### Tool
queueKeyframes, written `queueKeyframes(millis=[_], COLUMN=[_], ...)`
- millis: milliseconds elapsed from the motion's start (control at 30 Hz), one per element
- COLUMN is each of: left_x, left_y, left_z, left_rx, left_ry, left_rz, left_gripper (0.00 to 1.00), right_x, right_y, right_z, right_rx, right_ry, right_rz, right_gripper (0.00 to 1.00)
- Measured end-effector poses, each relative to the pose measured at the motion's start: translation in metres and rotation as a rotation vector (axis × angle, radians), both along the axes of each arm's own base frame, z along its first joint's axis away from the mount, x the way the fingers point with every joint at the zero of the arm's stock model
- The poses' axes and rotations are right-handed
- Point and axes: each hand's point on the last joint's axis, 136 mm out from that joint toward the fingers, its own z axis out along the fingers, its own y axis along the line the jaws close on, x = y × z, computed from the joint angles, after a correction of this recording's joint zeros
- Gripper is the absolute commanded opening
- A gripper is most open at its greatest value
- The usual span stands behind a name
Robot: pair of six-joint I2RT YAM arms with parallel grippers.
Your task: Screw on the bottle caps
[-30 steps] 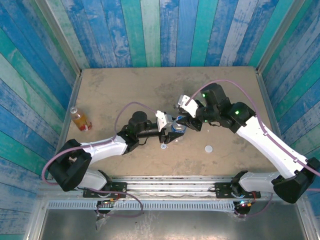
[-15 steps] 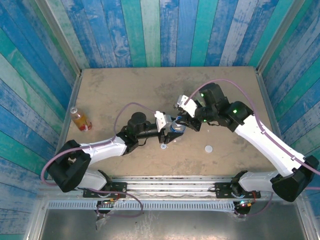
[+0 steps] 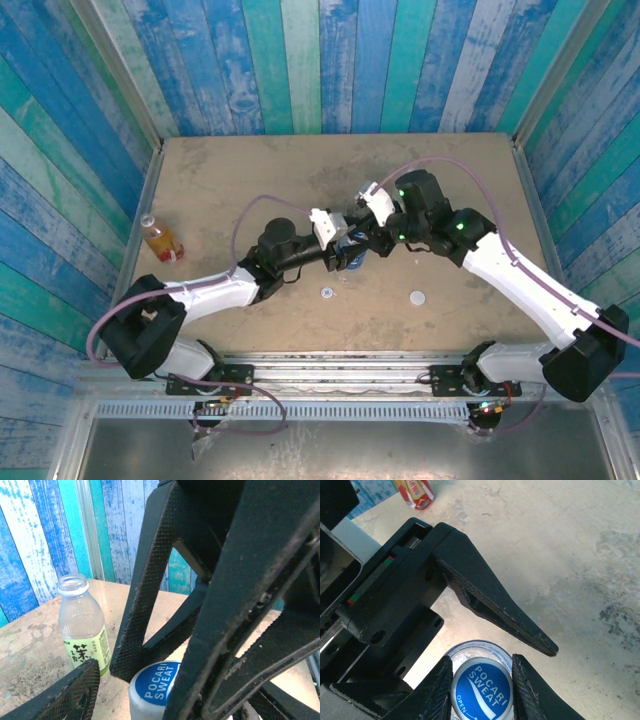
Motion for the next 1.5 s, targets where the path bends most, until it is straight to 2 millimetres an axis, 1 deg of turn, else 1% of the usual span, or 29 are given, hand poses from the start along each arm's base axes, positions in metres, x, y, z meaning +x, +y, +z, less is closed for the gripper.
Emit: queueKeyframes(millis=[267, 533, 667, 967, 1333, 1500], left_x=[0.005, 0.008, 0.009, 0.009, 0.006, 0.004], left_y=[0.006, 0.005, 0.006, 0.007, 0.009, 0.012], left_z=[-0.009, -0.015, -0.025, -0.056, -0.08, -0.083], left_rx=[0.011, 0.004, 0.007, 0.028, 0.046, 0.041], left_ry=[0.003, -0.005, 0.0, 0.045, 0.084, 0.092], left_rz=[0.046, 0.058, 0.062, 0.071, 0.068, 0.071], left_gripper=[0.69, 0.69, 0.69, 0.68, 0.69, 0.71], right_x=[0.003, 0.005, 0.005, 0.006, 0.002, -0.001], right_y=[-0.001, -0.002, -0.003, -0.003, -0.003, -0.001], right_z=[-0.007, -0.012, -0.021, -0.051, -0.072, -0.075], right_rx=[-0.002, -0.017, -0.03, -0.076, -0.102, -0.112], right_ry=[0.003, 0.0, 0.008, 0.03, 0.015, 0.004], right_rz=[-0.027, -0.035, -0.034, -0.021, -0.002, 0.01], right_gripper=[0.28, 0.28, 0.28, 0.28, 0.27, 0.27])
